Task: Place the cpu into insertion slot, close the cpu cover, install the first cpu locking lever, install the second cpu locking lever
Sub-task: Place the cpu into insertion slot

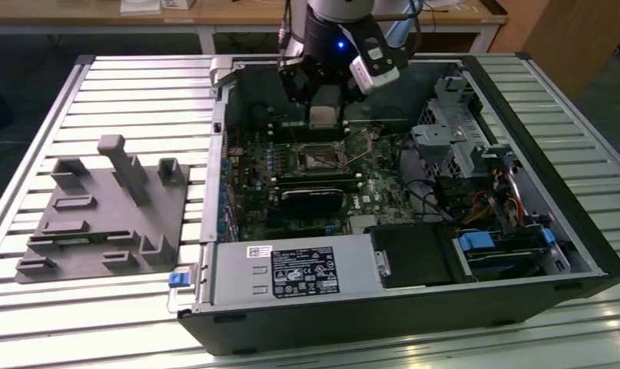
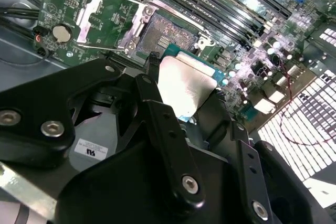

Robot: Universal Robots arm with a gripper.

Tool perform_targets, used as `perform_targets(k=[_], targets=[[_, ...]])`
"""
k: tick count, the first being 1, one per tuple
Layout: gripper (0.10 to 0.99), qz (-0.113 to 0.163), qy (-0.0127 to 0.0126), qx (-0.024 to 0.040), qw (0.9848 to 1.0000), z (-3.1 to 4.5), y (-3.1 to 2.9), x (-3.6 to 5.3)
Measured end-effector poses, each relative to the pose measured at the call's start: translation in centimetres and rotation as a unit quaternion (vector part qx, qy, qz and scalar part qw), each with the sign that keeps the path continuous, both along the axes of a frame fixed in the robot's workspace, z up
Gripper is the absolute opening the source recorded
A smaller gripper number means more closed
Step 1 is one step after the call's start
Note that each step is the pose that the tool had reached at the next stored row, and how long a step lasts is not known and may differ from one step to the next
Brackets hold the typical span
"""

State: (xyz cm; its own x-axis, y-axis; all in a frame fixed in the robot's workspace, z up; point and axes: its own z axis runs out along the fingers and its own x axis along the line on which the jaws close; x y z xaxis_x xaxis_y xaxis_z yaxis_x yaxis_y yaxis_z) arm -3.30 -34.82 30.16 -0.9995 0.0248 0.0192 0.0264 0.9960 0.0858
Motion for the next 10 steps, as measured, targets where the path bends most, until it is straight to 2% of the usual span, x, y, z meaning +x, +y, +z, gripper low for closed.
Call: perform_targets(k=[10], targets=[[0.541, 0.000, 0.0000, -0.0001, 1.0000, -1.75, 0.00, 0.00]])
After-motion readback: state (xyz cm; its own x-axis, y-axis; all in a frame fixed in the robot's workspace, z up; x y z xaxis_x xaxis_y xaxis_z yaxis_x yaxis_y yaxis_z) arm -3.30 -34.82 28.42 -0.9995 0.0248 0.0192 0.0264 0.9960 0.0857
